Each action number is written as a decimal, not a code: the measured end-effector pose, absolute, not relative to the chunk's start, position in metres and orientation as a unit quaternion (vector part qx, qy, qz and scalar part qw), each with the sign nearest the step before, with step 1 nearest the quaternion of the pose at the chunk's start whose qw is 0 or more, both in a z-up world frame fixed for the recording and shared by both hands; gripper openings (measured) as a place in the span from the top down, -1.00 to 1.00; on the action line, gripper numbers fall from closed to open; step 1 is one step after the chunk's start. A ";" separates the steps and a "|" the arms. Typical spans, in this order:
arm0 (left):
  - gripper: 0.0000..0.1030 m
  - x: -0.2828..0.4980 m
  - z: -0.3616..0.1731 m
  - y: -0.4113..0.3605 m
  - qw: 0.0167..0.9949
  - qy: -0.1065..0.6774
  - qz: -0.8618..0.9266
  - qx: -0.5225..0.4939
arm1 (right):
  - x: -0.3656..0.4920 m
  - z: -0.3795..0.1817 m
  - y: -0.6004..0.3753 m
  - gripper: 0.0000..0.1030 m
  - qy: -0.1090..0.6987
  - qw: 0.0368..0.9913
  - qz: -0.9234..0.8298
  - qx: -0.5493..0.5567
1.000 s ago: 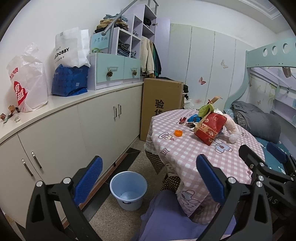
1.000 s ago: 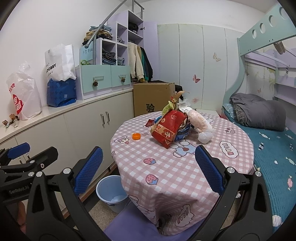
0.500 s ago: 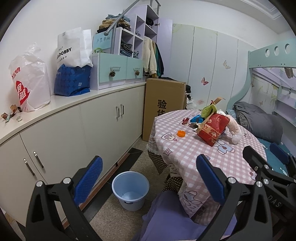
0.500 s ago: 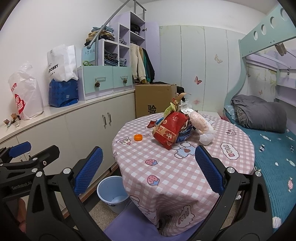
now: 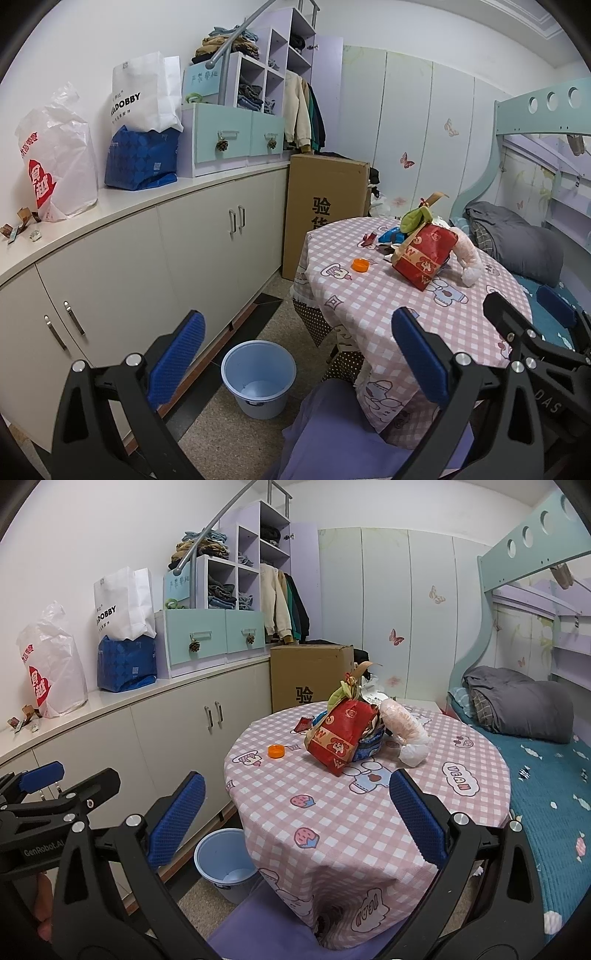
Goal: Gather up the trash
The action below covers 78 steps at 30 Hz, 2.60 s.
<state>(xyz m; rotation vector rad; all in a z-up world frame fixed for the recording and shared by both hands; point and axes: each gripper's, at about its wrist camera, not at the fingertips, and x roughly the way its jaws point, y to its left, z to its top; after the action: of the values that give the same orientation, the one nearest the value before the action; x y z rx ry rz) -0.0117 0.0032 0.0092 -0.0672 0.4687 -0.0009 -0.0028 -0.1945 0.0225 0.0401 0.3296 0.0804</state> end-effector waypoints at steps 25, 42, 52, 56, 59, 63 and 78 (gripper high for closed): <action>-0.91 0.095 -0.004 -0.064 0.949 0.312 -0.054 0.000 | 0.082 0.000 -0.259 -0.90 0.235 0.970 -0.010 0.061; -0.90 0.220 -0.039 -0.180 0.906 0.381 -0.165 0.088 | 0.171 -0.032 -0.350 -0.90 0.307 0.941 -0.120 0.079; -0.91 0.276 -0.057 -0.215 0.889 0.388 -0.203 0.133 | 0.195 -0.053 -0.373 -0.90 0.343 0.925 -0.130 0.101; -0.83 0.292 -0.062 -0.208 0.880 0.408 -0.224 0.091 | 0.202 -0.055 -0.375 -0.90 0.349 0.922 -0.128 0.105; -0.39 0.289 -0.059 -0.197 0.884 0.407 -0.218 0.081 | 0.201 -0.054 -0.373 -0.90 0.349 0.922 -0.132 0.102; -0.31 0.275 -0.055 -0.183 0.884 0.406 -0.224 0.063 | 0.199 -0.053 -0.369 -0.90 0.350 0.922 -0.128 0.101; -0.62 0.230 -0.047 -0.150 0.878 0.416 -0.236 -0.001 | 0.168 -0.043 -0.336 -0.90 0.343 0.930 -0.102 0.089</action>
<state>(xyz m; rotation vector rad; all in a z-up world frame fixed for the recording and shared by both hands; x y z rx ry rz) 0.2301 -0.1500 -0.0466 -0.0012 0.8683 -0.4920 0.1677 -0.3364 -0.0431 0.1828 0.7023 -0.2081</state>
